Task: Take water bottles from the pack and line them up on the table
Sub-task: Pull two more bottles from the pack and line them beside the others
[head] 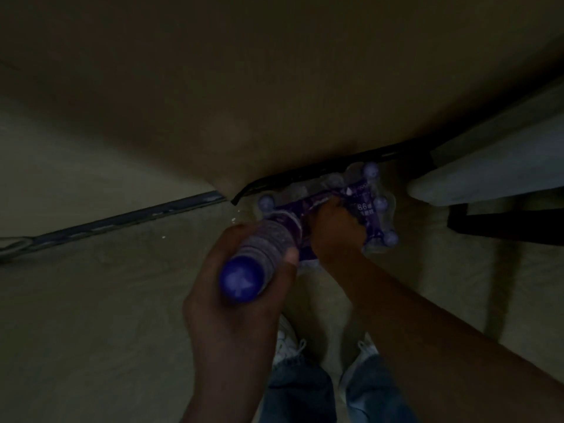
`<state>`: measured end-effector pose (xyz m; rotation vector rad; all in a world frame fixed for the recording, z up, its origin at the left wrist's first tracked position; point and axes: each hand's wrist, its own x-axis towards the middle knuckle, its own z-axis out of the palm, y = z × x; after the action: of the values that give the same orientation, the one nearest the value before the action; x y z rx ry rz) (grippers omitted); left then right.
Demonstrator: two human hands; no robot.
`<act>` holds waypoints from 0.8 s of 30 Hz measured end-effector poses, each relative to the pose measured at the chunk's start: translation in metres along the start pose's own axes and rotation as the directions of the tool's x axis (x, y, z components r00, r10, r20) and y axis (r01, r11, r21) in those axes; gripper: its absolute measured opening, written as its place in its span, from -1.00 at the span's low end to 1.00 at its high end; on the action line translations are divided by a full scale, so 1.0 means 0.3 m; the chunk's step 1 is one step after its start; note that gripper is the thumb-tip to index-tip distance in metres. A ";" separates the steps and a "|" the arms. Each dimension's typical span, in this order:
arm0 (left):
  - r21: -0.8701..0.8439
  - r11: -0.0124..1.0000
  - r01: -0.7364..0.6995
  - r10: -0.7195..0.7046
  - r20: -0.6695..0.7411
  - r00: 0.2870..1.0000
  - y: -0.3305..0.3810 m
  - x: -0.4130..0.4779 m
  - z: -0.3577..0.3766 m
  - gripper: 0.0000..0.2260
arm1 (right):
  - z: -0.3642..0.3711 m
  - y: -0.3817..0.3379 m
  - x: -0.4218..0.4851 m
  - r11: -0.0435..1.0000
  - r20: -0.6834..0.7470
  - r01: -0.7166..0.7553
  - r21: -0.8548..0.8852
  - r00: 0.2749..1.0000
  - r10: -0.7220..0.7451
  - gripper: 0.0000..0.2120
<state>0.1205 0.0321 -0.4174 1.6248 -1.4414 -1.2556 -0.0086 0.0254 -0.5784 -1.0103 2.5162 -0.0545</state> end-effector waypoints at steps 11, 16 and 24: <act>0.009 1.000 -0.006 0.005 0.138 0.990 0.061 0.022 -0.038 -0.69 | -0.359 0.010 -0.163 0.992 -0.023 0.071 0.109 0.997 -0.069 -0.64; 0.060 0.998 -0.004 -0.013 0.282 0.959 0.219 0.002 -0.059 -0.73 | -0.658 -0.040 -0.293 0.971 -0.026 0.046 0.233 0.999 -0.041 -0.67; 0.159 0.951 -0.264 0.167 0.457 0.874 0.735 -0.117 -0.116 -0.79 | -1.169 0.031 -0.580 0.916 -0.129 0.035 0.399 0.992 0.018 -0.71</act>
<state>0.0714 0.0151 -0.1974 1.3058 -2.0416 -1.4309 -0.0430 0.1065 -0.1971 -0.8689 2.4663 -0.6324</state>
